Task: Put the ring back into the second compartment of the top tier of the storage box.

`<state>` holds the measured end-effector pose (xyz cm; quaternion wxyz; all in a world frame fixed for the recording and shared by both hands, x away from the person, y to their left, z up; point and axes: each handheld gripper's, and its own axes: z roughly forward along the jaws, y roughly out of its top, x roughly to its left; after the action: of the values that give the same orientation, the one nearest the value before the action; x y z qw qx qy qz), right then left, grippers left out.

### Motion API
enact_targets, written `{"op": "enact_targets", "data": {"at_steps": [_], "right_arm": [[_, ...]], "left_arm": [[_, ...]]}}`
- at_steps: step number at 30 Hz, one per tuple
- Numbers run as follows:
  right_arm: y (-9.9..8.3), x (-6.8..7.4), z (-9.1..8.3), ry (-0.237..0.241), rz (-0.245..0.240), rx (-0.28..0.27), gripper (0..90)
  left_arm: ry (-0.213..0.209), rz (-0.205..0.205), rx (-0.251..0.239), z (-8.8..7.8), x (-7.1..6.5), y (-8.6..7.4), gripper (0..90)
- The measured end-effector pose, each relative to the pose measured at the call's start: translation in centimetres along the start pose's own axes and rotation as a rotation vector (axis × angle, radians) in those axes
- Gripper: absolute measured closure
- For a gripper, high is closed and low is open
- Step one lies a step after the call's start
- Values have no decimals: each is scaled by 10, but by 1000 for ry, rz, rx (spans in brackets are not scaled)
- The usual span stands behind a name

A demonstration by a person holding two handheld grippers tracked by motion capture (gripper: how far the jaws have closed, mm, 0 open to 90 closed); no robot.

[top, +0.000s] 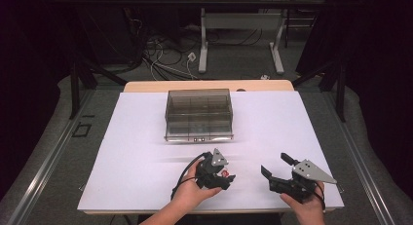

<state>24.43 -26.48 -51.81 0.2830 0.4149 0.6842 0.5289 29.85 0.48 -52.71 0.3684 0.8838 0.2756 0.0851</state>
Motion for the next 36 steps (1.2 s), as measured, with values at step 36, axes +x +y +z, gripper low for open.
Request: {"op": "enact_targets", "data": {"at_steps": [36], "right_arm": [[0, -1, 0, 6, -4, 4, 149]], "left_arm": [[9, 17, 59, 21, 5, -2, 542]]}}
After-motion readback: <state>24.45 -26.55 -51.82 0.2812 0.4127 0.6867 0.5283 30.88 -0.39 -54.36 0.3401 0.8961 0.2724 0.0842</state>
